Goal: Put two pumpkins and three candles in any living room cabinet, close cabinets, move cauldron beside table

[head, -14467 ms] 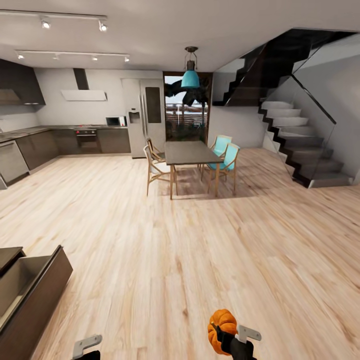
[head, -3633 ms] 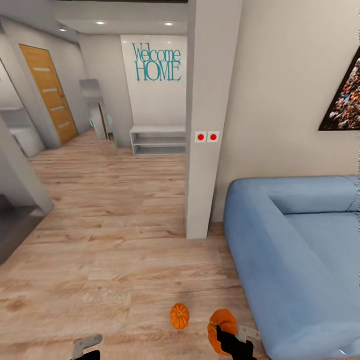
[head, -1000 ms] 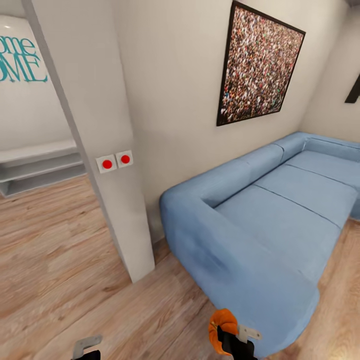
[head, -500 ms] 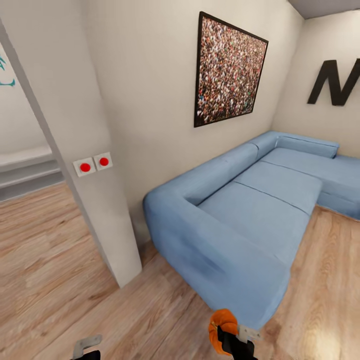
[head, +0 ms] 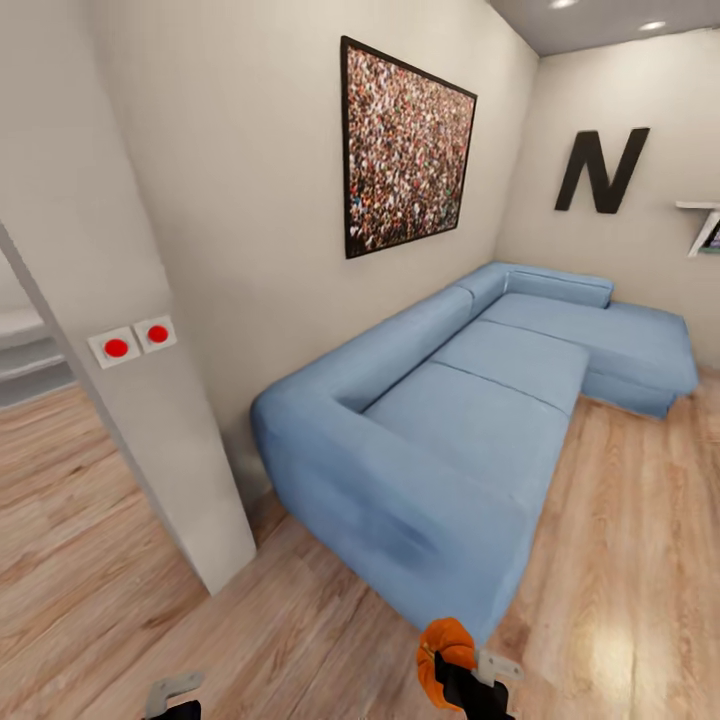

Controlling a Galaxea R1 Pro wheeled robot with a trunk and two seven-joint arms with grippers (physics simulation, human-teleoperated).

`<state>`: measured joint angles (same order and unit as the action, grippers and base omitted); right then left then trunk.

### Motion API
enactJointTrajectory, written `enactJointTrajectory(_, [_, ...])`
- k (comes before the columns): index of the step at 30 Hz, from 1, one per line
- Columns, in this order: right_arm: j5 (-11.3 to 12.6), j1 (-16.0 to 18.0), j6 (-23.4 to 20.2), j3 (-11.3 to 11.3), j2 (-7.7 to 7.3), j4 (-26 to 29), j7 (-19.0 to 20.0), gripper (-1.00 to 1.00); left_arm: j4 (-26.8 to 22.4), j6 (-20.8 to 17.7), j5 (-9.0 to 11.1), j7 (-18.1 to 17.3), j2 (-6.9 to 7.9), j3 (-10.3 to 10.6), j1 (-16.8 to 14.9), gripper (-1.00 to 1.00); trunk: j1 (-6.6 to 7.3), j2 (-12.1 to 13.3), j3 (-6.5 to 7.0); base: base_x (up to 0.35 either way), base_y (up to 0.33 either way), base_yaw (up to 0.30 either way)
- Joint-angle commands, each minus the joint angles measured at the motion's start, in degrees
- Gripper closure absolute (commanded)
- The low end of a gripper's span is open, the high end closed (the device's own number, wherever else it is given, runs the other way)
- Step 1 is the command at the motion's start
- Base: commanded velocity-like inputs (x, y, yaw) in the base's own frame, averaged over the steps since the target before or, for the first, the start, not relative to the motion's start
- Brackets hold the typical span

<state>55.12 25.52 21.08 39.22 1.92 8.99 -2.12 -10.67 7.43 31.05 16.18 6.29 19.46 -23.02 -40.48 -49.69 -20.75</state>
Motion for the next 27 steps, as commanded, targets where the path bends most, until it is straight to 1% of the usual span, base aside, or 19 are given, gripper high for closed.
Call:
enactJointTrajectory(1, [0.4, 0.1, 0.2, 0.5, 0.01, 0.0, -0.3, 1.00, -0.1, 0.1, 0.5, 0.3, 0.04, 0.5, 0.0, -1.00, 0.01, -0.1, -0.02, -0.218, 0.000, -0.253])
enactJointTrajectory(9, [0.4, 0.1, 0.2, 0.5, 0.01, 0.0, -0.3, 1.00, -0.1, 0.1, 0.5, 0.3, 0.04, 0.5, 0.0, -1.00, 0.01, -0.1, 0.34, -0.218, 0.000, -0.256])
enactJointTrajectory(12, [0.4, 0.1, 0.2, 0.5, 0.01, 0.0, -0.4, 1.00, -0.1, 0.1, 0.5, 0.3, 0.04, 0.5, 0.0, -1.00, 0.01, -0.1, 0.39, -0.090, 0.000, -0.236])
enactJointTrajectory(22, [0.3, 0.1, 0.2, 0.5, 0.01, 0.0, -0.3, 1.00, -0.1, 0.1, 0.5, 0.3, 0.04, 0.5, 0.0, -1.00, 0.01, -0.1, 0.41, -0.102, 0.000, -0.047])
enactJointTrajectory(27, [0.3, 0.1, 0.2, 0.5, 0.01, 0.0, -0.3, 1.00, -0.1, 0.1, 0.5, 0.3, 0.04, 0.5, 0.0, -1.00, 0.01, -0.1, 0.56, -0.208, 0.000, -0.200])
